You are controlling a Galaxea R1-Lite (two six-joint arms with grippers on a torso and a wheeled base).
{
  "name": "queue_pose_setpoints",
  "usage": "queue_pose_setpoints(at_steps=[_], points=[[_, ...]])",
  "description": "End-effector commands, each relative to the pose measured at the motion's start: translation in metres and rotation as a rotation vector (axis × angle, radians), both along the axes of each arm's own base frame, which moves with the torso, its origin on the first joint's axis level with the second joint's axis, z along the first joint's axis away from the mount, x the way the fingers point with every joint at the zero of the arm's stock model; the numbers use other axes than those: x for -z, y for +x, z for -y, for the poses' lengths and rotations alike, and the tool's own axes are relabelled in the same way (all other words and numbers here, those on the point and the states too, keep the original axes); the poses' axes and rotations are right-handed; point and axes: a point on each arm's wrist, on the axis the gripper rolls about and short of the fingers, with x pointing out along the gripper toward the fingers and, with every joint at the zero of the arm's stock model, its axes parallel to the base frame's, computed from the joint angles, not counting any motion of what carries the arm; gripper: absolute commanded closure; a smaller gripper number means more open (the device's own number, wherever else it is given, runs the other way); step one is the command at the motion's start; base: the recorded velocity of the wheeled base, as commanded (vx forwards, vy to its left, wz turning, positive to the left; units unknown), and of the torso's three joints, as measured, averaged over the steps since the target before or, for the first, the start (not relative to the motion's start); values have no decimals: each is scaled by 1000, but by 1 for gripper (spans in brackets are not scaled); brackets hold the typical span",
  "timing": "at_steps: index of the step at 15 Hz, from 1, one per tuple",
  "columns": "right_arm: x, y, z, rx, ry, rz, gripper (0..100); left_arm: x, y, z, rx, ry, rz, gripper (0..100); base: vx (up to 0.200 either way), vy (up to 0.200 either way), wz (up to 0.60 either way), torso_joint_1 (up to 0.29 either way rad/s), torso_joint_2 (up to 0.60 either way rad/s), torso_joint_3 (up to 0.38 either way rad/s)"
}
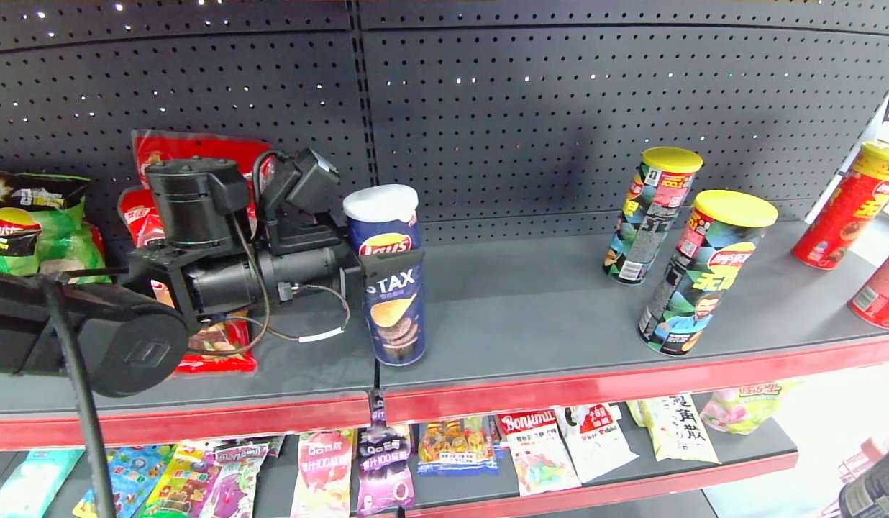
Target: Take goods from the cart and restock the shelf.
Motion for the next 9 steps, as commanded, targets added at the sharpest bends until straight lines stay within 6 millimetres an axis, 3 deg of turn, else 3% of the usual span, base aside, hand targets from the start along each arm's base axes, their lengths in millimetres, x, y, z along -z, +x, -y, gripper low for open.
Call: queue_pose_setpoints(at_steps=[1,9], points=[[0,-1,0,1,-1,3,100,12,8,4,38,9,18,100,0,0,0,0,0,0],[0,0,0,1,-2,-3,100,24,6,3,50,5,29,100,0,0,0,0,0,0]])
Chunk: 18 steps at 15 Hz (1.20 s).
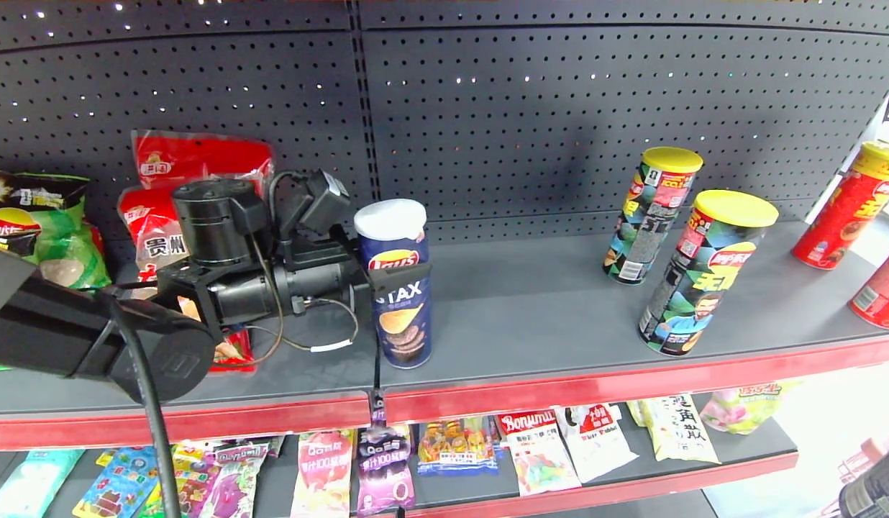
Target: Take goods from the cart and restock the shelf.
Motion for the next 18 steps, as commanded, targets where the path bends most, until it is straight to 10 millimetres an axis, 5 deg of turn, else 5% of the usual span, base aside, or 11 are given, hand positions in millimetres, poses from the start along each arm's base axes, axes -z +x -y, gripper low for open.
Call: queue_pose_setpoints(at_steps=[1,18], points=[[0,1,0,-1,-1,-3,100,6,-4,-1,1,4,-12,100,0,0,0,0,0,0],[4,1,0,-1,-5,-20,100,14,-20,-7,13,-2,-42,100,0,0,0,0,0,0]])
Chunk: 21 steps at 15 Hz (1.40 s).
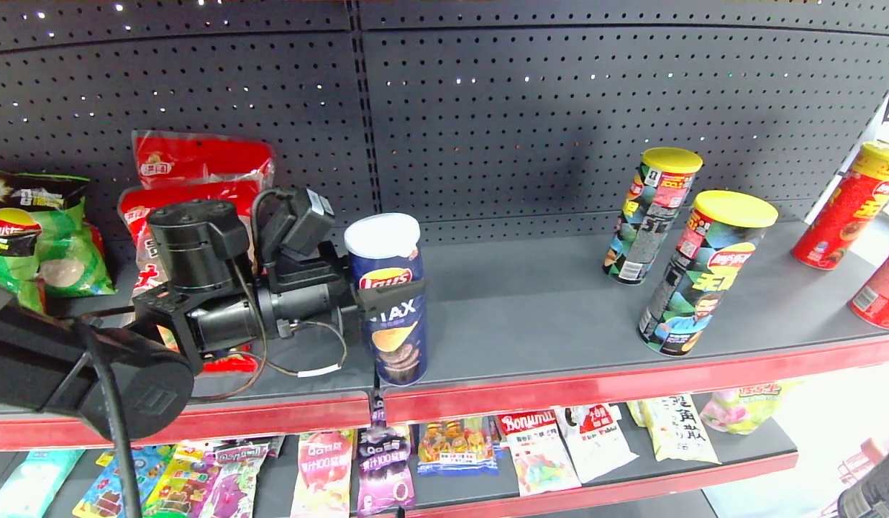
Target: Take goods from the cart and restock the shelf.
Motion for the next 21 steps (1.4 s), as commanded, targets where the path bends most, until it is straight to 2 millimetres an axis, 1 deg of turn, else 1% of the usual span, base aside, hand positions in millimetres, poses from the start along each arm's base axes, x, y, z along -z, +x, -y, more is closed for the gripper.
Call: queue_pose_setpoints(at_steps=[1,5,8,10,12,13,15,17,20,21], points=[[0,0,0,0,-1,-2,100,2,0,-1,-4,4,-9,0,0,0,0,0,0,0],[0,0,0,0,0,-1,100,2,0,-3,-40,9,-4,0,0,0,0,0,0,0],[-1,0,0,0,0,1,100,4,-4,-5,-81,9,25,0,0,0,0,0,0,0],[0,1,0,0,-1,-2,100,10,-5,-15,-104,17,50,0,0,0,0,0,0,0],[0,0,0,0,-1,-2,100,13,-9,-20,-111,14,52,0,0,0,0,0,0,0],[1,1,0,-2,-1,-5,100,17,-14,-27,-122,12,52,0,0,0,0,0,0,0],[1,1,0,0,-1,-7,100,20,-23,-30,-121,8,44,0,0,0,0,0,0,0],[1,1,0,0,-1,-7,100,21,-30,-32,-113,11,36,0,0,0,0,0,0,0],[2,1,0,-2,-1,-8,100,18,-32,-39,-128,6,41,0,0,0,0,0,0,0],[2,1,0,-2,-1,-8,100,19,-34,-47,-151,8,38,0,0,0,0,0,0,0]])
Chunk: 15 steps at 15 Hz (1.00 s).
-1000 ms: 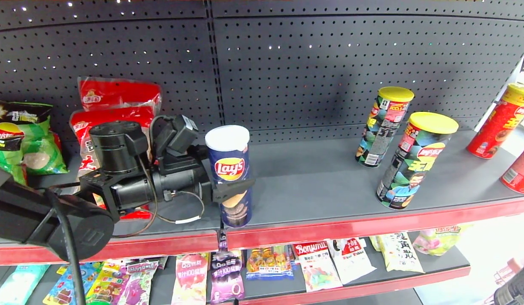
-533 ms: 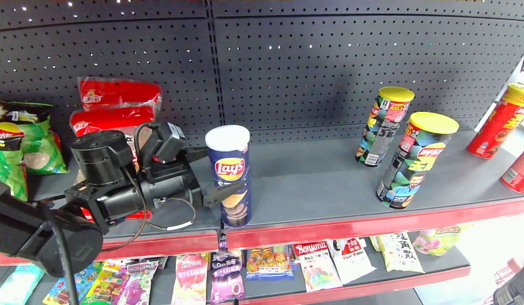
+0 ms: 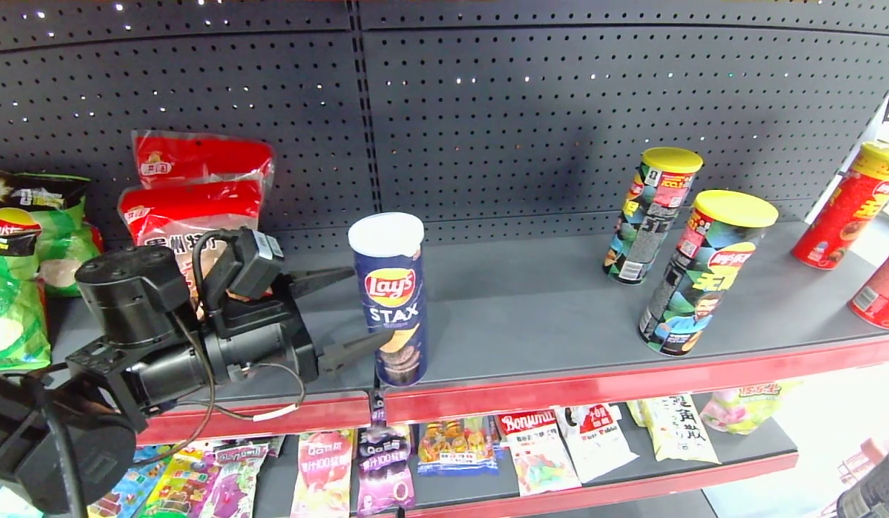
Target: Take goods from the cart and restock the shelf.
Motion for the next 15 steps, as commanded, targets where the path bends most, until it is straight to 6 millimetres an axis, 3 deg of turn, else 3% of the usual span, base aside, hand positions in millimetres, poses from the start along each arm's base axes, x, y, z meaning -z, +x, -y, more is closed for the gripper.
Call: queue_pose_setpoints(at_steps=[1,4,7,8,10,14,15], points=[[0,0,0,0,-1,-3,100,0,-5,-12,-36,-1,2,0,0,0,0,0,0,0],[4,1,-1,-18,0,-20,100,6,-18,-32,-134,5,-3,0,0,0,0,0,0,0],[5,2,-1,-20,0,-25,100,8,-30,-54,-488,13,16,0,0,0,0,0,0,0],[-2,7,-2,-20,-3,-35,100,4,-36,-61,-685,-19,15,0,0,0,0,0,0,0],[-5,10,-2,-11,-15,-38,100,-3,-48,-66,-828,-103,-19,0,0,0,0,0,0,0],[-7,9,-3,-80,-30,-30,100,0,-101,-77,-935,-84,-156,0,0,0,0,0,0,0],[-5,8,-4,-110,-29,-33,100,3,-123,-83,-954,-61,-190,0,0,0,0,0,0,0]])
